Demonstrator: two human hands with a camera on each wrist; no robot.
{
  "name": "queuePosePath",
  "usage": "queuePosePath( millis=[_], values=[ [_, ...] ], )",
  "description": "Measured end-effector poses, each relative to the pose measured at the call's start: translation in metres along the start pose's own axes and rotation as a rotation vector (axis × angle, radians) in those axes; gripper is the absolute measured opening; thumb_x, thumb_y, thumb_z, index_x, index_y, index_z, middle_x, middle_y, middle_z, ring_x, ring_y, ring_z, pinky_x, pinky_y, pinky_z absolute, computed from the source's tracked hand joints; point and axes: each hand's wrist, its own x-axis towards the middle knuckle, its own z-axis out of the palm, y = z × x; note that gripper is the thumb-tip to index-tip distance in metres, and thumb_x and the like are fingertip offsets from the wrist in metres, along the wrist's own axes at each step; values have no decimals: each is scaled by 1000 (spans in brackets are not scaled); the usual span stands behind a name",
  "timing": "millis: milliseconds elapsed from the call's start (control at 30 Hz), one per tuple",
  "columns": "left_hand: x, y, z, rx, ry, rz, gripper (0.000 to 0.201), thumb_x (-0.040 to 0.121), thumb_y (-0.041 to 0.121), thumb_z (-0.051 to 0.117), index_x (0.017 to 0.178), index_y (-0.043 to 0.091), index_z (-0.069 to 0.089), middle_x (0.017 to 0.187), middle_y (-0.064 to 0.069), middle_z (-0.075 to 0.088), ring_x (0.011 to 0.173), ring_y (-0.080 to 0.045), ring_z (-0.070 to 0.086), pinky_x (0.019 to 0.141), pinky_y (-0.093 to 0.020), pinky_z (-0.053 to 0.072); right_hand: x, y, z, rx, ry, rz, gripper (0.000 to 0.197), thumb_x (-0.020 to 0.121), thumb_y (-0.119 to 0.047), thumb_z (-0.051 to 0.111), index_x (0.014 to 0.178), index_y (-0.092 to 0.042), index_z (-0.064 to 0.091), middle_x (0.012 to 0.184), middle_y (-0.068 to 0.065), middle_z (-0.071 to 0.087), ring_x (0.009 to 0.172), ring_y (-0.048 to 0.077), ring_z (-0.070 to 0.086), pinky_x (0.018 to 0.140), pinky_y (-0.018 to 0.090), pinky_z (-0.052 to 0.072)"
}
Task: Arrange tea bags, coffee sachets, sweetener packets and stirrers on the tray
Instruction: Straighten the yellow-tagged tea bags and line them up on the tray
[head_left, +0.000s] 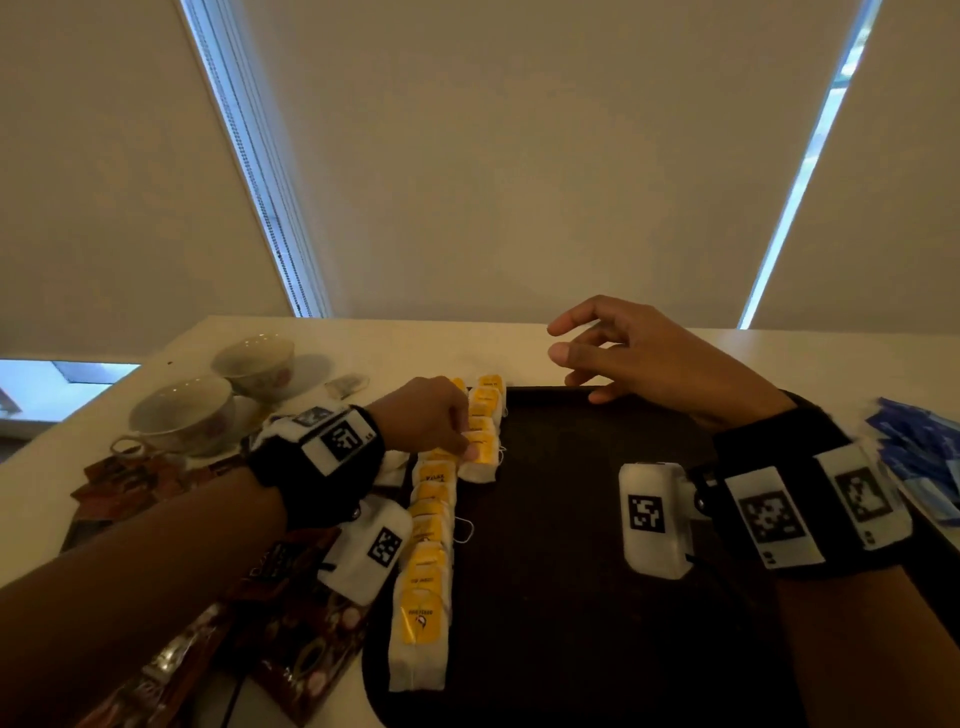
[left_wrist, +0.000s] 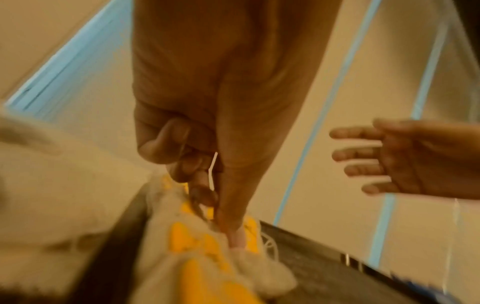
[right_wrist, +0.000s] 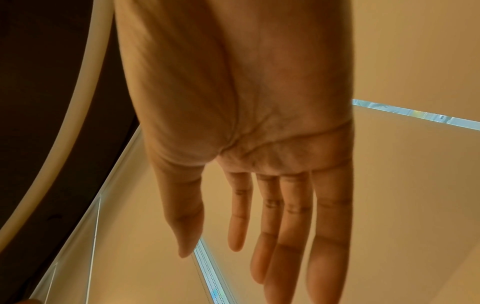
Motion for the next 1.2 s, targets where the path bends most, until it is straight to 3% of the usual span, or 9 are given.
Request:
queuePosePath(
  millis=[133,233,300,467,700,867,933,1100,1200],
  values=[
    [-8,-2,-9,-31,119,13,37,71,38,79,90,19,53,76,13,47,77,-10,47,71,-27,41,1,0,-3,9,5,-7,25,86,-34,61,110,-28,57,100,-2,65,87,11,67,75,29,57],
    [-19,-24,-46,-68,257,-44,29,77,31,76,92,14,58,77,12,48,70,-7,47,61,-18,37,0,1,-8,48,72,-21,22,86,-32,60,107,-27,59,100,-1,67,86,11,68,75,30,57],
    [-30,-48,-74,-57,255,-126,24,78,25,75,92,11,62,76,11,50,66,-1,46,55,-11,33,-1,2,-13,86,120,-31,19,87,-30,61,105,-27,61,98,0,68,86,12,69,75,30,57],
    [-53,-103,-110,-132,202,-294,13,82,10,71,92,10,64,86,-12,64,64,-17,55,49,-22,42,-2,5,-25,142,154,-33,21,83,-29,61,104,-26,62,97,2,69,87,16,68,73,32,54],
    [-51,-132,-84,51,15,-410,20,85,-5,56,99,5,65,100,-15,66,67,-20,62,51,-20,52,7,20,-38,152,137,-20,75,25,-81,74,90,-44,67,92,-6,72,82,13,71,58,26,56],
    [-36,-142,-64,345,-108,-458,20,82,9,63,101,14,63,113,-8,59,96,-22,56,88,-33,48,10,26,-35,166,121,-43,82,22,-84,72,92,-42,68,92,-5,72,81,13,71,57,25,57],
    [-30,-143,-60,428,-215,-453,45,84,18,66,127,9,53,130,-9,50,116,-25,51,98,-30,40,9,26,-34,174,118,-50,83,23,-84,72,93,-41,68,92,-5,72,81,13,71,55,23,56],
    [-18,-143,-60,426,-347,-445,38,95,5,50,132,-2,48,130,-17,55,86,-18,54,55,-18,48,10,28,-37,172,134,-63,82,24,-84,72,94,-41,67,93,-5,72,82,13,71,57,25,57],
    [-15,-145,-59,218,-283,-497,35,93,4,49,128,2,54,117,-10,58,89,-21,55,63,-23,51,10,28,-37,186,118,-80,81,24,-84,72,92,-41,68,91,-4,72,81,13,71,55,23,56]
  ],
)
